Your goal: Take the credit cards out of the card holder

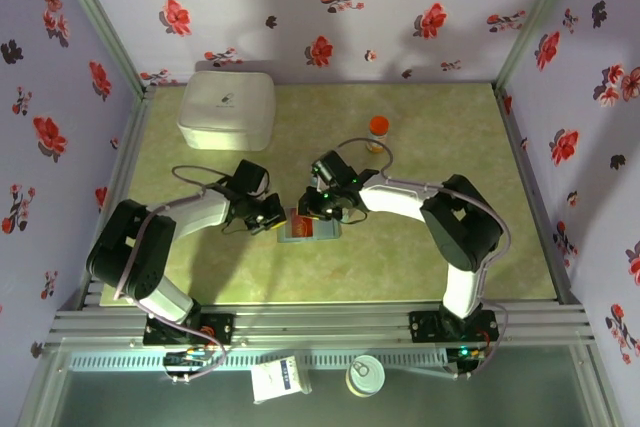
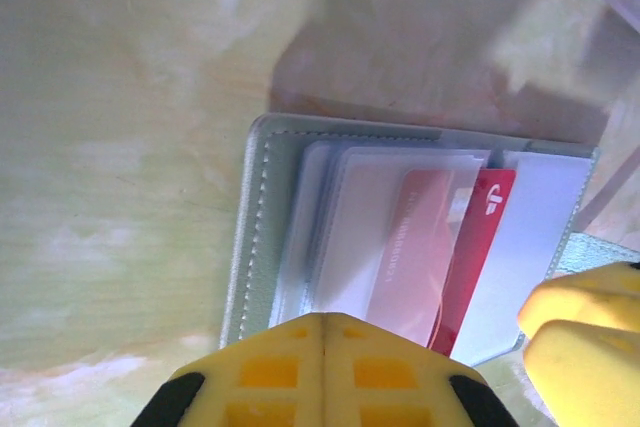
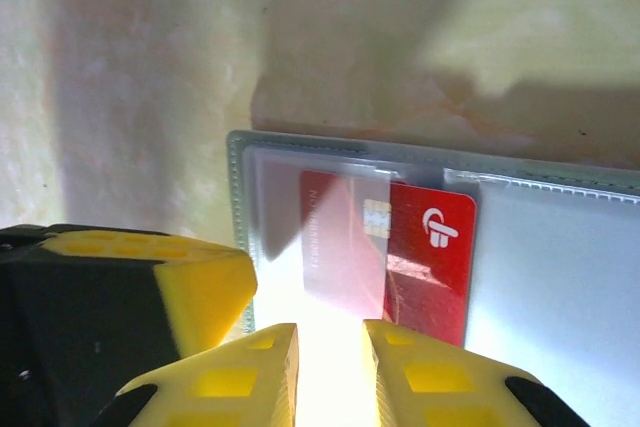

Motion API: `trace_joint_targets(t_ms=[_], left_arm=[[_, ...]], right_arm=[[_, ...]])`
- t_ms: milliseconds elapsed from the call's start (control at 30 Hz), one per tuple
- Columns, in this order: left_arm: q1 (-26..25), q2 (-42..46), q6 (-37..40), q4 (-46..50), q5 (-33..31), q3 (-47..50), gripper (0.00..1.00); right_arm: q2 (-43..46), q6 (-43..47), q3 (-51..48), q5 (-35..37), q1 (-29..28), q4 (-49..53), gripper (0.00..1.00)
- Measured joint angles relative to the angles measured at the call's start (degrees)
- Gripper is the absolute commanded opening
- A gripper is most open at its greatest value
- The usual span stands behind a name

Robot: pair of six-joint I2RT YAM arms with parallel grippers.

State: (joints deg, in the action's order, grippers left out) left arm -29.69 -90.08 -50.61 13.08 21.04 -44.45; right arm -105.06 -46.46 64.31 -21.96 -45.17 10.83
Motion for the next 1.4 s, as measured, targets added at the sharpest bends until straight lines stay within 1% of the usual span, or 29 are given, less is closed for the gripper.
trace_joint_targets(t_ms=[333, 800, 1400], left_arm=[[-1.9, -1.4, 0.2, 0.2, 0.1, -2.4, 0.00], [-2.0, -3.3, 0.4, 0.5, 0.0, -2.5, 0.00], [-2.0, -4.2, 0.7, 0.4, 0.2, -2.9, 0.00]], right_arm=[[0.5, 0.0, -1.7, 0.8, 0.2, 0.0, 0.26], [0.5, 0.0, -4.0, 0.8, 0.7, 0.0, 0.28], [-0.5, -0.2, -4.5, -0.7, 1.0, -2.4, 0.28]])
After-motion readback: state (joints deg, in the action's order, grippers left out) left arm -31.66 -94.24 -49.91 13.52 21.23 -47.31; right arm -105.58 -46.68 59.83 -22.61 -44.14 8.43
